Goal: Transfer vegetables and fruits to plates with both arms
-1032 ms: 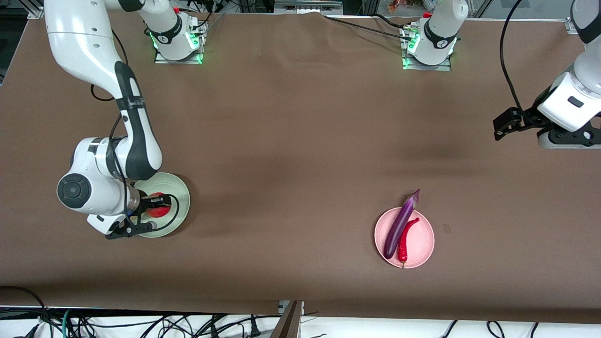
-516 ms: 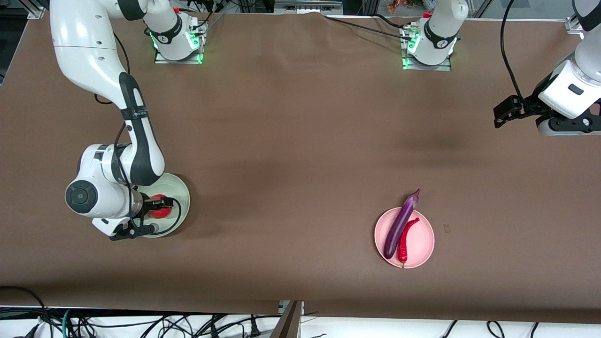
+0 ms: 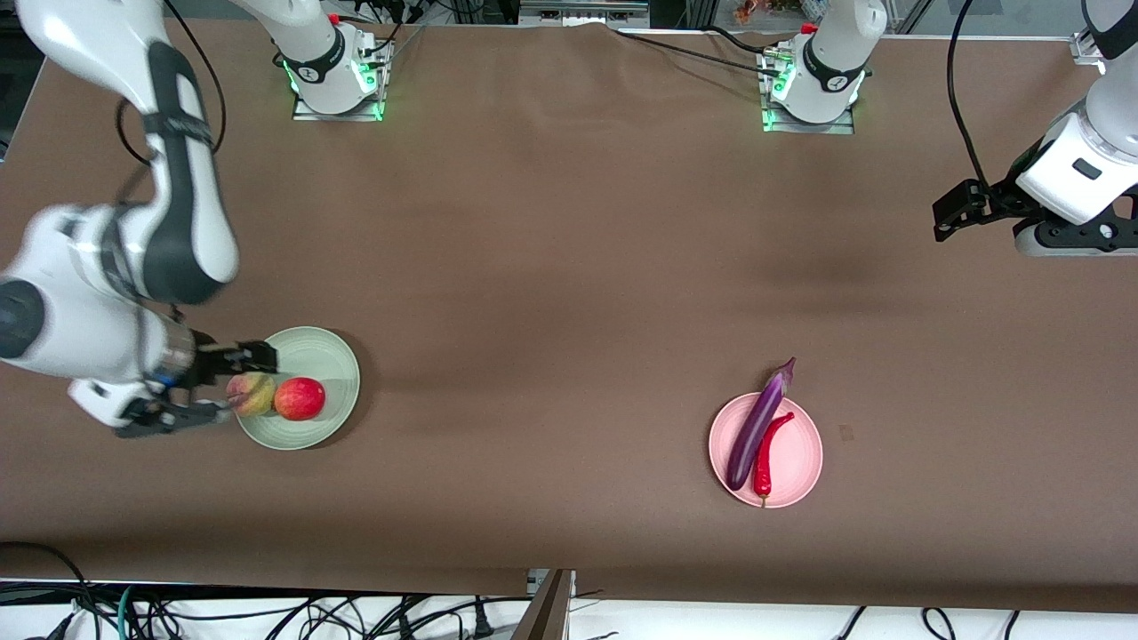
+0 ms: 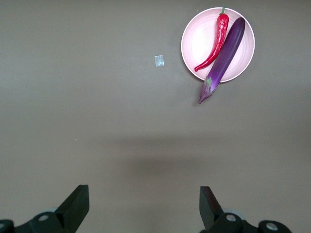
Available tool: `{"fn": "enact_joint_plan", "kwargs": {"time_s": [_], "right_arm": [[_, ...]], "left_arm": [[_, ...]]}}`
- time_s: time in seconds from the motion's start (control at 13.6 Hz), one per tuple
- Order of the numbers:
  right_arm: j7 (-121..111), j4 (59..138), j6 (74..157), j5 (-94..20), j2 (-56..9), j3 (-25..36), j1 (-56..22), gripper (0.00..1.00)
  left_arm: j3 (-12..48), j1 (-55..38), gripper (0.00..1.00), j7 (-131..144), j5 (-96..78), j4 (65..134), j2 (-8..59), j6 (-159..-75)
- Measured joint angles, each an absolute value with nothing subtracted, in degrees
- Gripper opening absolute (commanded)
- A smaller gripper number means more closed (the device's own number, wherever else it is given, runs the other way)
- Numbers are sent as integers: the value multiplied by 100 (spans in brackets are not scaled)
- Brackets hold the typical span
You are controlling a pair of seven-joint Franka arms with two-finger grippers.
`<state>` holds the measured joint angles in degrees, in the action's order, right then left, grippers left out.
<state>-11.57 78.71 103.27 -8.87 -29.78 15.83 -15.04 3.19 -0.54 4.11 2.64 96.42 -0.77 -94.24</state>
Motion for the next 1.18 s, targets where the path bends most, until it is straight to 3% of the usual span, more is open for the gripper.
{"fn": "enact_joint_plan", "kwargs": {"time_s": [0.37,0.59,0.74,1.18], "right_arm": [[-1158,7735,9062,-636,-2142,1656,-1486,100],[-1158,7814,8634,-298,-1625,1122,-1104,100],[-1158,7880,8515,-61,-1324,702,-737,100],[-1139,8282,8487,-25,-692,181,-265,100]], "left_arm": [[318,-55,100,402,264,9642,-72,-9423],[318,-56,100,402,263,9642,-60,-9423],[319,-59,100,402,264,9642,-48,-9423],[320,-63,100,319,264,9642,-39,-9423]]}}
